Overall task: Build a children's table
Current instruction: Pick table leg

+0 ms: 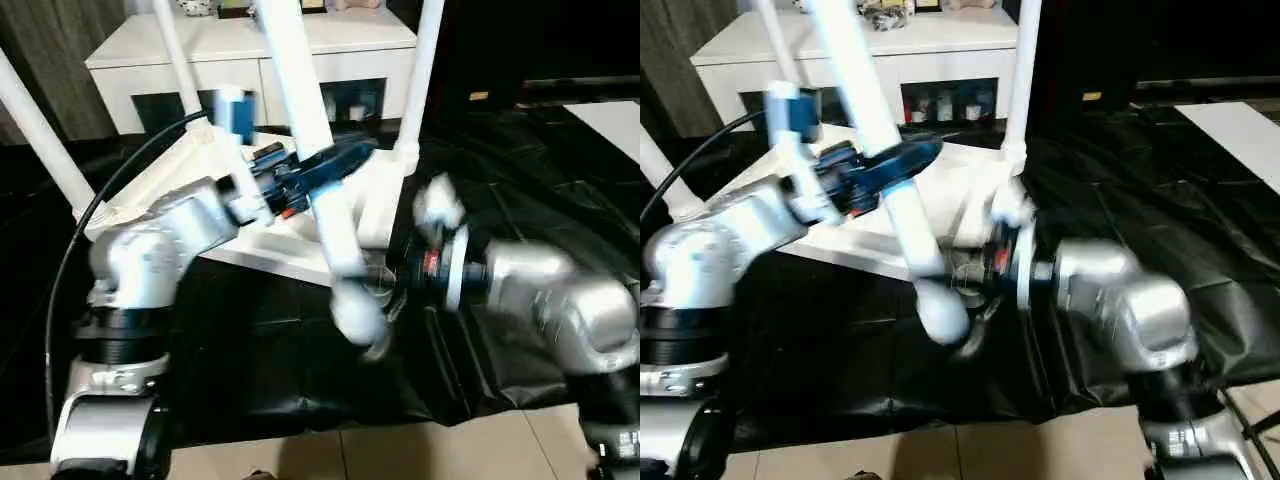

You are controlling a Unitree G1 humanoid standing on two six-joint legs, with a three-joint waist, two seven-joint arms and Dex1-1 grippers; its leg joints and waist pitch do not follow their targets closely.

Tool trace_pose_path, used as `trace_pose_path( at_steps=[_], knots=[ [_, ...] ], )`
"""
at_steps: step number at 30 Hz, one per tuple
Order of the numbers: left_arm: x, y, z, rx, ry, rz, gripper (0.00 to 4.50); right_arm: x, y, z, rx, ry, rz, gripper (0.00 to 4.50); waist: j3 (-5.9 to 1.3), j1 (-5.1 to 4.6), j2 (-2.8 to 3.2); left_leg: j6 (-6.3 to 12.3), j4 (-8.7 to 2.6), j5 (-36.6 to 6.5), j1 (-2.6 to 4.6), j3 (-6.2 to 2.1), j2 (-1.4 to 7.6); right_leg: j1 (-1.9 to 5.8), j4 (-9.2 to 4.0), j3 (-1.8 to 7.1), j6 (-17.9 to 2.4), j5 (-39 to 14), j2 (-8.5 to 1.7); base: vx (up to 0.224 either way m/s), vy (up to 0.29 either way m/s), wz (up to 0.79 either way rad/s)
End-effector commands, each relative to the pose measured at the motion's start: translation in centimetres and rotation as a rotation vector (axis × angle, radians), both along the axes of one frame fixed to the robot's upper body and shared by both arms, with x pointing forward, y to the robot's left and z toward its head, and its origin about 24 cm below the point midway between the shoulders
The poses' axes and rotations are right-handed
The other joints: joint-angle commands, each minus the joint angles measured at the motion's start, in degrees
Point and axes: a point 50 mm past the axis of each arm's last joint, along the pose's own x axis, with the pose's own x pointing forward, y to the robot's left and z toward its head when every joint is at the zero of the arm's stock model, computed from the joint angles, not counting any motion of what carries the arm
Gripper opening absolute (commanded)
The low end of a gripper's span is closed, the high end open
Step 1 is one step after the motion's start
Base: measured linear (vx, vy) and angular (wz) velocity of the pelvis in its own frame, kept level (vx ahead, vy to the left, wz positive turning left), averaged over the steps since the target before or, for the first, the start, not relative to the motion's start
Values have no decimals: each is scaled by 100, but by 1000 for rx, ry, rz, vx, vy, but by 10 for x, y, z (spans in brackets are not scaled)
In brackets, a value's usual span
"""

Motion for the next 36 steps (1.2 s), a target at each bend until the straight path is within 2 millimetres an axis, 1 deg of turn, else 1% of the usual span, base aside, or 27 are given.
trace_pose_path(
  at_steps=[1,3,4,5,6,7,8,9,10,11,12,13,15,16,17,18,20,22,24,25,30,33,34,35,36],
  knots=[
    [11,-1,6,63,0,154,176,8,2,8,0,-50,-72,300,-371,-32,-91,-314,-517,-1922,186,-178,245,200,-439,176,-734,-2255,-180,0,0,0],
    [14,-2,7,66,10,192,175,11,4,10,2,-49,-97,303,-382,-18,-101,-276,-508,-1791,168,-177,234,207,-441,172,-729,-2209,-187,0,0,0],
    [16,-3,8,88,15,237,175,16,7,11,4,-48,-136,303,-389,-16,-104,-263,-505,-1757,169,-174,235,210,-441,172,-740,-2165,-187,0,0,0],
    [16,-5,8,95,11,247,175,18,9,11,4,-46,-153,303,-395,-25,-122,-237,-505,-1647,147,-177,234,213,-420,168,-780,-2041,-181,0,0,0],
    [17,-7,9,109,3,266,175,22,12,12,5,-40,-185,303,-403,-30,-136,-212,-496,-1553,142,-169,234,209,-411,171,-812,-1939,-182,0,0,0],
    [17,-7,9,109,3,266,175,22,12,12,5,-40,-185,303,-403,-39,-129,-203,-494,-1527,140,-167,229,207,-409,168,-839,-1907,-179,0,0,0],
    [18,-10,12,96,10,282,175,25,17,10,-6,-36,-201,303,-411,-20,-126,-187,-479,-1434,147,-153,234,207,-399,174,-875,-1785,-180,0,0,0],
    [18,-11,13,94,12,285,175,26,19,8,-16,-31,-205,303,-415,-19,-123,-171,-479,-1358,132,-157,233,221,-382,169,-925,-1651,-178,0,0,0],
    [18,-12,13,95,12,290,175,27,21,7,-22,-29,-209,303,-429,-14,-118,-162,-471,-1310,137,-154,230,222,-370,166,-952,-1564,-176,0,0,0],
    [18,-14,15,93,9,289,175,30,24,3,-54,-22,-234,303,-425,-6,-142,-124,-466,-1242,141,-143,231,217,-365,168,-1000,-1407,-168,0,0,0],
    [18,-14,15,93,9,289,175,31,24,2,-60,-21,-239,303,-423,-10,-134,-111,-461,-1182,127,-142,226,220,-344,166,-1038,-1336,-165,0,0,0],
    [18,-15,15,92,9,291,175,33,25,0,-78,-18,-253,303,-428,-6,-131,-103,-459,-1163,132,-135,223,223,-351,168,-1050,-1306,-168,0,0,0],
    [18,-17,16,89,11,288,175,39,28,-8,-128,-1,-295,303,-436,-4,-142,-73,-446,-1053,119,-135,221,237,-324,165,-1102,-1144,-168,0,0,0],
    [17,-18,16,89,12,288,175,40,28,-9,-133,5,-302,303,-438,-10,-145,-69,-445,-1032,119,-134,221,232,-321,163,-1122,-1131,-169,0,0,0],
    [17,-18,16,90,13,284,175,42,29,-12,-146,19,-319,303,-425,-5,-143,-64,-447,-1055,119,-126,223,231,-332,167,-1133,-1153,-173,0,0,0],
    [17,-19,16,90,13,283,175,43,29,-13,-151,23,-324,285,-423,-5,-140,-81,-450,-1123,129,-128,225,228,-331,166,-1134,-1208,-171,0,0,0],
    [16,-19,16,91,14,283,175,44,30,-15,-157,43,-339,268,-416,-4,-147,-101,-459,-1190,134,-129,228,234,-341,169,-1100,-1264,-171,0,0,0],
    [16,-19,16,93,15,283,175,45,30,-16,-158,51,-335,265,-414,-1,-144,-116,-461,-1222,140,-132,230,231,-345,171,-1082,-1292,-172,0,0,0],
    [16,-18,16,93,14,281,175,45,30,-16,-162,54,-333,235,-409,-2,-143,-155,-470,-1294,148,-134,235,226,-350,171,-1056,-1332,-170,0,0,0],
    [16,-18,16,93,14,281,175,45,30,-17,-162,55,-333,235,-408,-4,-145,-160,-471,-1296,146,-134,234,224,-347,172,-1054,-1324,-167,0,0,0],
    [16,-18,16,97,13,279,175,42,27,-19,-168,67,-303,205,-412,-5,-137,-152,-464,-1249,138,-134,229,239,-339,173,-1061,-1220,-171,0,0,0],
    [16,-17,16,98,8,280,175,40,27,-16,-146,63,-276,198,-414,-5,-139,-135,-461,-1229,138,-132,230,240,-336,174,-1081,-1179,-172,0,0,0],
    [16,-17,16,99,4,280,175,39,27,-15,-134,59,-263,197,-413,2,-132,-130,-463,-1244,145,-134,234,237,-336,173,-1087,-1188,-169,0,0,0],
    [16,-16,16,102,-4,282,174,36,27,-10,-105,49,-225,195,-414,5,-133,-128,-459,-1243,147,-133,233,236,-335,172,-1092,-1181,-168,0,0,0],
    [16,-16,16,102,-5,282,174,36,27,-10,-102,47,-222,194,-414,13,-138,-114,-462,-1254,147,-134,237,246,-341,173,-1087,-1176,-174,0,0,0]
  ],
)
